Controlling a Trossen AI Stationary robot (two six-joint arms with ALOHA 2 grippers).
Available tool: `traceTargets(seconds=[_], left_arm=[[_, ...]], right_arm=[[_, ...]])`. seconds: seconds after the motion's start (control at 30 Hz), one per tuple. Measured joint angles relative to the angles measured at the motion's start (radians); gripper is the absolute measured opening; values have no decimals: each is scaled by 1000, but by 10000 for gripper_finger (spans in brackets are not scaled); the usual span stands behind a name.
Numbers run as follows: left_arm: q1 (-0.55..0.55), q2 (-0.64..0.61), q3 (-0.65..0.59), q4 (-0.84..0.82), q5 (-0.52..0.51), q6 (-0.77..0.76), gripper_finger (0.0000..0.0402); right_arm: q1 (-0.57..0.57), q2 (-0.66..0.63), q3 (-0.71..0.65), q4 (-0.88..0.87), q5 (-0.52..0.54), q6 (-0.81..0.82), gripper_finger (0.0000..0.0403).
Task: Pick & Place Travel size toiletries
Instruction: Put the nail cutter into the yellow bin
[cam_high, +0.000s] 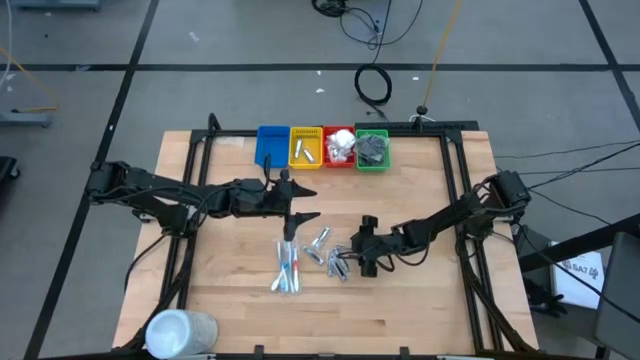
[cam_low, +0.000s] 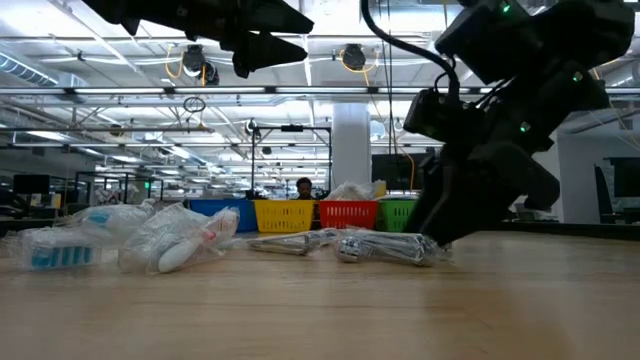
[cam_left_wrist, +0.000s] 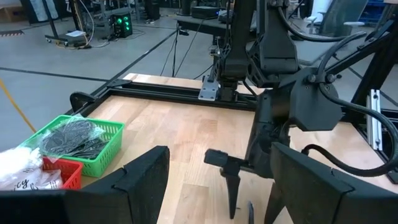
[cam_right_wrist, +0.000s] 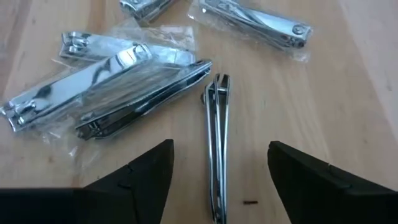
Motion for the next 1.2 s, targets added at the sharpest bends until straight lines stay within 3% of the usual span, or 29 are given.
traceTargets(seconds=[0.13,0.53,0.8,1.03,1.2], left_arm=[[0,0,0,-1,0,0,269],[0,0,0,-1,0,-4,269],[0,0,0,-1,0,-18,269],[-2,16,2,-5,0,-13,269],[-2,80,2,32,0,49,269]], right_arm=[[-2,0,0,-5,-2,-7,201],[-8,1,-1,-28,-78,-54,19],[-12,-40,-6,-22,-59,-116,20],[-19,-176,-12,-32,28,-171,14],[-24,-274,-62,109,111,-225,14]])
